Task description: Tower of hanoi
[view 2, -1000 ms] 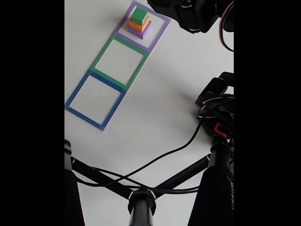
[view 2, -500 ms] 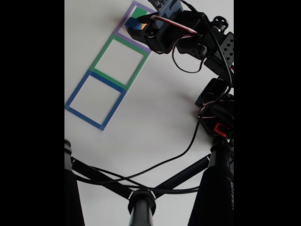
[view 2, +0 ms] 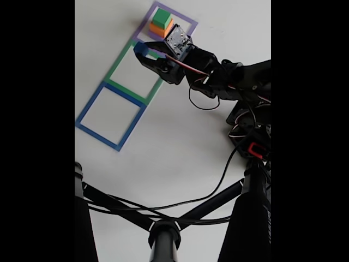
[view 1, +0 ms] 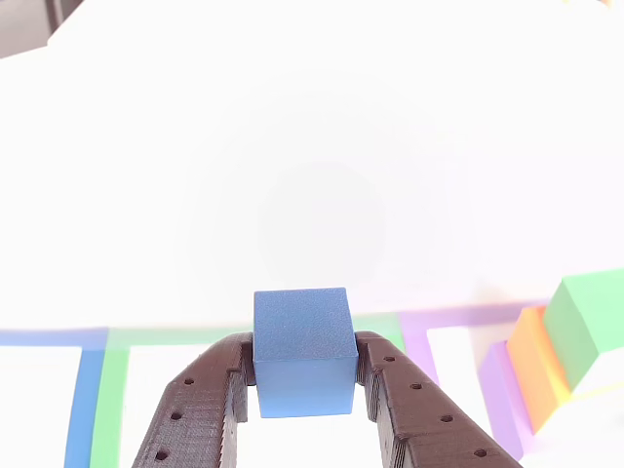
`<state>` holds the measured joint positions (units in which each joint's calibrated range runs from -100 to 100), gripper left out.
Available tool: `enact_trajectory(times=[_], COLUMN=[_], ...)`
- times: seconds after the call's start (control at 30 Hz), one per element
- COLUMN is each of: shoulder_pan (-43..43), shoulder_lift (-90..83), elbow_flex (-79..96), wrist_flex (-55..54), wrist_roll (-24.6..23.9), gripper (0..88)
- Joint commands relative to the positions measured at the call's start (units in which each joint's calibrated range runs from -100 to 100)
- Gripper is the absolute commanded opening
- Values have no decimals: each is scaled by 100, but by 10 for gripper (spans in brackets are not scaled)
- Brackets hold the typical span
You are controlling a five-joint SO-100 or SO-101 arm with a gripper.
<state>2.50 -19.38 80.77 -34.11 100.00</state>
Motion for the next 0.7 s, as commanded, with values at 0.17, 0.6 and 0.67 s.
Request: enact_trajectory(times=[0.17,0.6,0.67], shoulder_pan=[-39,-211,-231], shoulder_lift=[1764,3395,3564], elbow_flex=[278,-322,-504], wrist_flex=[-2338,-3439,-3431], wrist_roll=[0,0,0], gripper=[12,13,14])
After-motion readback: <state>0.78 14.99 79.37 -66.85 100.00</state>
